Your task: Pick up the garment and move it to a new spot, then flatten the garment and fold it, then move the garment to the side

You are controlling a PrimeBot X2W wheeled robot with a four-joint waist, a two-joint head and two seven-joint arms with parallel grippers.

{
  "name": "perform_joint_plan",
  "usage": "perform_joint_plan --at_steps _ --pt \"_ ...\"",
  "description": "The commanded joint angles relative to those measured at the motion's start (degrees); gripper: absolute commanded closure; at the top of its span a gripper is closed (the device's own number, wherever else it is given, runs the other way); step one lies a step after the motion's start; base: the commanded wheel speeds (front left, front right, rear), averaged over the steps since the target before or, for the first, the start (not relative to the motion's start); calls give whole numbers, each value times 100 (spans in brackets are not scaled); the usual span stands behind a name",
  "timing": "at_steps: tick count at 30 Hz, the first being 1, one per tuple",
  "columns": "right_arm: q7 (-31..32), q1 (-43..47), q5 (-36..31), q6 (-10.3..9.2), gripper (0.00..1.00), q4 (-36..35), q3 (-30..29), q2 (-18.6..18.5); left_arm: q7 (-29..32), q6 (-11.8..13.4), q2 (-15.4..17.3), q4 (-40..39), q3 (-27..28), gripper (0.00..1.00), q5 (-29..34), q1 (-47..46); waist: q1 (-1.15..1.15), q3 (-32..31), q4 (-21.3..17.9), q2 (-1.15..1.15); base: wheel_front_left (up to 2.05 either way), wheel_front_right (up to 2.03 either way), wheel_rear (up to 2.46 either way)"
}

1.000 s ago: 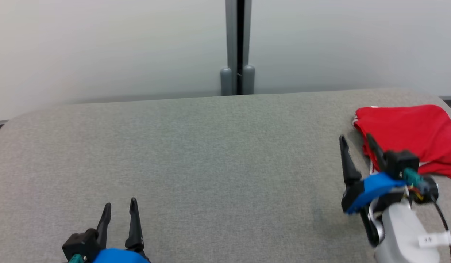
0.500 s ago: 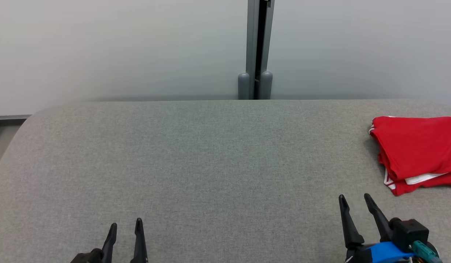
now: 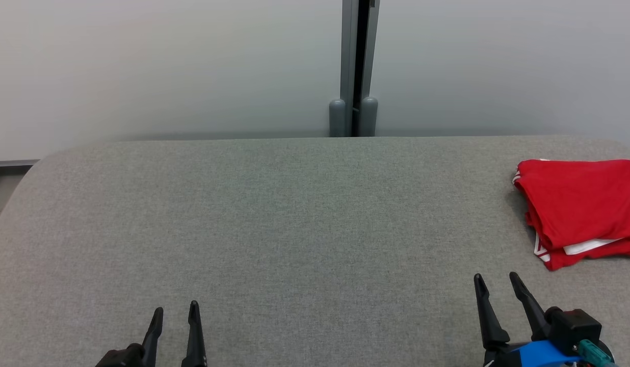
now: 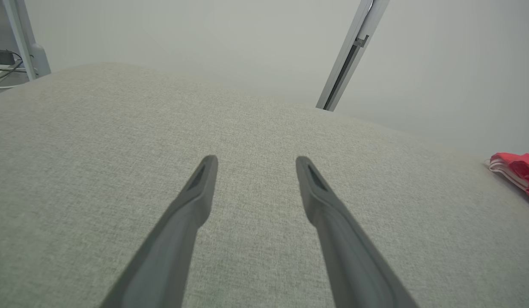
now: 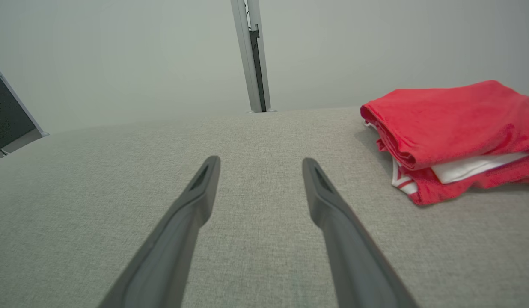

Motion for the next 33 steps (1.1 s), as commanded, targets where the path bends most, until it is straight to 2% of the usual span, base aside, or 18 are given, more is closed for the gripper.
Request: perform_joint_plan --at_steps 1,8,9,13,33 --pt "-18 69 12 0 0 0 -12 -14 -24 6 21 10 -11 0 -4 -98 0 10 16 0 0 0 0" --pt "-18 34 31 0 0 49 -5 -14 5 46 35 48 -56 0 0 -136 0 27 59 0 0 0 0" --pt "0 -1 2 0 100 41 -5 0 17 25 18 45 -34 100 -3 -30 0 27 60 0 0 0 0" --pt "54 7 88 0 100 209 -23 17 57 14 -13 198 -6 100 -78 32 0 28 61 0 0 0 0" --pt "569 -133 2110 0 100 12 -179 10 576 -162 -93 35 411 100 -1739 -264 0 27 73 0 0 0 0"
